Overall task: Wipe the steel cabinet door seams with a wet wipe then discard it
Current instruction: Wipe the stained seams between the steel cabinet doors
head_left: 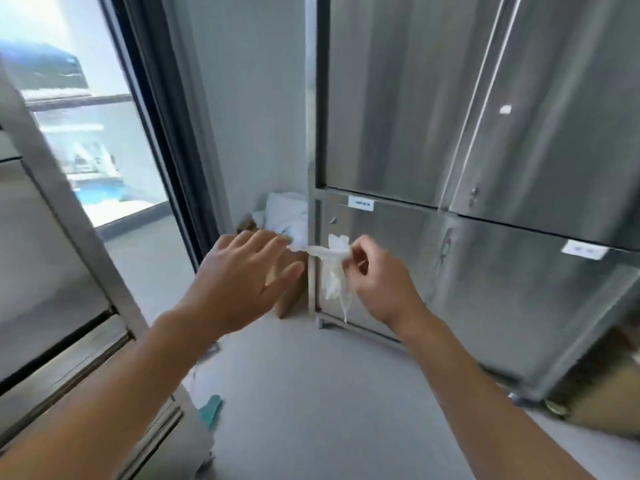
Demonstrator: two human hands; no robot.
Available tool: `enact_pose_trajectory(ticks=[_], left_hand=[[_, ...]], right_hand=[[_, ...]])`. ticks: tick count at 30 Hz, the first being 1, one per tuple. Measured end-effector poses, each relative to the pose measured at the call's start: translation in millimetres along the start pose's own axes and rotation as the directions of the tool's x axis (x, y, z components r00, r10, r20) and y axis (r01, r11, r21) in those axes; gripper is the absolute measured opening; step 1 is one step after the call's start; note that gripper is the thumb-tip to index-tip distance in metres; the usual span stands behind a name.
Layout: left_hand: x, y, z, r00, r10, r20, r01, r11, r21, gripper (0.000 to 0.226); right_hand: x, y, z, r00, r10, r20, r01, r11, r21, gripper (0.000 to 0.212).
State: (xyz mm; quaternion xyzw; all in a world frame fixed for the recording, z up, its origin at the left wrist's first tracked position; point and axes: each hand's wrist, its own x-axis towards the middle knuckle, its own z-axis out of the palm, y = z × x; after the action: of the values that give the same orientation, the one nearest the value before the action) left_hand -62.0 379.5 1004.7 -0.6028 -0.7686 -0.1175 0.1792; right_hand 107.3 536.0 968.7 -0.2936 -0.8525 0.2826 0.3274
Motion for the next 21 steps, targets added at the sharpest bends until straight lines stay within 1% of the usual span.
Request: enact_pose_trajectory(ticks=[2,4,9,12,16,21], left_hand=[[38.4,32.8,11.1,0.995,0.094,0.019,-0.094,0.995,-0.015,0.073],[73.9,64.2,21.4,0.987,0.162,0.009,-0.162,0.986,-0.043,0.077],[145.5,123.3,45.4,0.971,0.238,0.009,-0.237,0.969,-0.066,0.071],[173.9,140.6,62.0,0.968,0.252,0.019,-0.25,0.966,-0.07,0.07],[214.3,158.3,87.9,0.968,0.251,0.026,-0.248,0.965,-0.09,0.068],[268.9,159.8,122.1,0.955,0.293,0.051,-0.289,0.955,-0.064,0.067]], right_hand=[[0.8,27.1,-36.4,0.995,0.063,-0.083,-0.063,0.998,0.0,0.018],[3.6,53.6,-70.9,0.983,0.112,-0.148,-0.116,0.993,-0.019,0.017],[22.9,113.1,-139.2,0.952,0.177,-0.248,-0.191,0.981,-0.032,0.012],[37.6,142.8,-157.6,0.943,0.209,-0.26,-0.221,0.975,-0.017,0.011],[65.6,182.1,-175.5,0.942,0.216,-0.255,-0.22,0.975,0.015,0.014],[103.4,219.9,-179.7,0.932,0.242,-0.271,-0.245,0.969,0.025,0.014]])
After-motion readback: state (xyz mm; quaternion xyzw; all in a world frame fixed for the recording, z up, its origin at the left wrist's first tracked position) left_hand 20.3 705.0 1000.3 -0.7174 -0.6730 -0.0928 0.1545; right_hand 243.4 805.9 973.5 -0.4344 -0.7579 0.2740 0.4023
